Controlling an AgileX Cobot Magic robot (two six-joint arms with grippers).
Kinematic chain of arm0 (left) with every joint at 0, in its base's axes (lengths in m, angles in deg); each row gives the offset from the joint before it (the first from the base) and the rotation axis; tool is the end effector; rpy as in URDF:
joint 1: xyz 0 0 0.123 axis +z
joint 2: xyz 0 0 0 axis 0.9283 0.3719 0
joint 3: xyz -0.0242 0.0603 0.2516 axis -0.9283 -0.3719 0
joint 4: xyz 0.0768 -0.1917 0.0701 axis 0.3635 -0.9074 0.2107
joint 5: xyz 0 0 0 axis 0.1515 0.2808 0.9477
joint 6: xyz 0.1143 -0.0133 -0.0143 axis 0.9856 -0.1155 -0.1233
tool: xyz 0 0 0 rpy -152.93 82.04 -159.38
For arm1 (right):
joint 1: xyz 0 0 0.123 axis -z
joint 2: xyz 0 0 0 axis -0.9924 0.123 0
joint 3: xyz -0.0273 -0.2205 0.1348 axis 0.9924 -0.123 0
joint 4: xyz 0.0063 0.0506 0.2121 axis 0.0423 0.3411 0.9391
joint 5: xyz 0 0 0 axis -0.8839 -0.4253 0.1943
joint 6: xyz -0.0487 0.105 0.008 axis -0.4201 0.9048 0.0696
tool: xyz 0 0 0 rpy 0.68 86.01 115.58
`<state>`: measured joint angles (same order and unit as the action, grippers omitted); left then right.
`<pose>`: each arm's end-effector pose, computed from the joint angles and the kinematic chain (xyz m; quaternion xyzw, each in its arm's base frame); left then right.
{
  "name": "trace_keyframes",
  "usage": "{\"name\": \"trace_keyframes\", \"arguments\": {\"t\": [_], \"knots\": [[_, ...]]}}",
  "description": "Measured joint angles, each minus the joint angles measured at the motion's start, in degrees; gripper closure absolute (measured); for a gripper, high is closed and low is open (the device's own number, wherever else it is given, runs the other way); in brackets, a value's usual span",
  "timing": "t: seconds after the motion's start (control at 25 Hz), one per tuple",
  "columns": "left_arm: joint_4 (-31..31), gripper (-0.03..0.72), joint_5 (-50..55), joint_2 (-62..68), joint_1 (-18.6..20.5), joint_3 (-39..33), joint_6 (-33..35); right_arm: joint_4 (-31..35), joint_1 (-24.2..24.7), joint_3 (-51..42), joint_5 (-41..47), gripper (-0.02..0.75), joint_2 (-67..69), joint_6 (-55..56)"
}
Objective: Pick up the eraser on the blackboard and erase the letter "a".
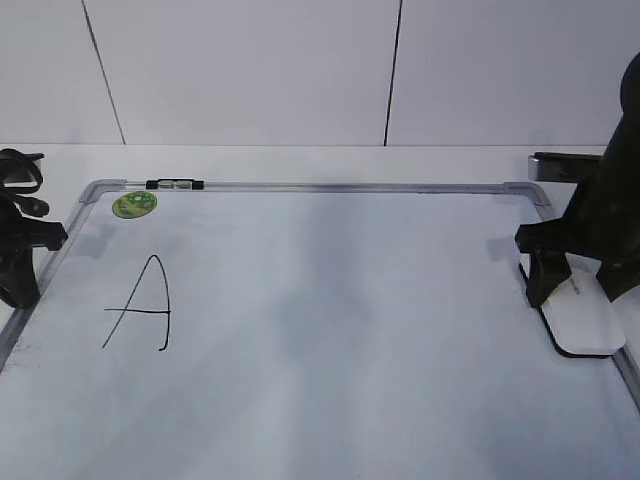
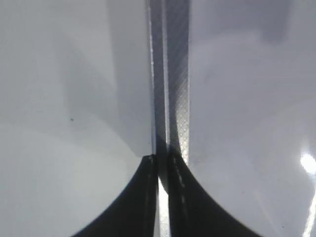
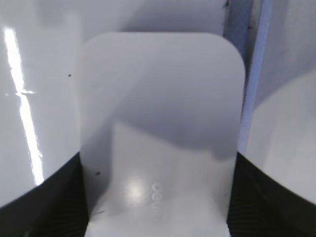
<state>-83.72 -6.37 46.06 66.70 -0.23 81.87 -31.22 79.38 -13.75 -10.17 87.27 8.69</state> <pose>0.3257 -0.0218 0.1284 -0.0227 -0.9980 0.0581 0.0140 0.3214 0.0254 0.1449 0.0383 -0.9990 -0.0239 0.0010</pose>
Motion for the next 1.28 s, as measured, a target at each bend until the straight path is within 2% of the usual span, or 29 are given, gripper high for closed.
{"name": "trace_keyframes", "arguments": {"t": [0.24, 0.6, 1.04, 1.28], "knots": [[0.00, 0.665, 0.00, 0.00, 0.00, 0.00, 0.00, 0.00, 0.00, 0.00, 0.12, 0.194, 0.00, 0.00], [0.00, 0.665, 0.00, 0.00, 0.00, 0.00, 0.00, 0.22, 0.00, 0.51, 2.53, 0.134, 0.14, -0.13], [0.00, 0.660, 0.00, 0.00, 0.00, 0.00, 0.00, 0.22, 0.00, 6.56, 9.78, 0.133, 0.41, -0.13], [0.00, 0.659, 0.00, 0.00, 0.00, 0.00, 0.00, 0.92, 0.00, 12.12, 10.17, 0.139, 0.49, -0.13]]}}
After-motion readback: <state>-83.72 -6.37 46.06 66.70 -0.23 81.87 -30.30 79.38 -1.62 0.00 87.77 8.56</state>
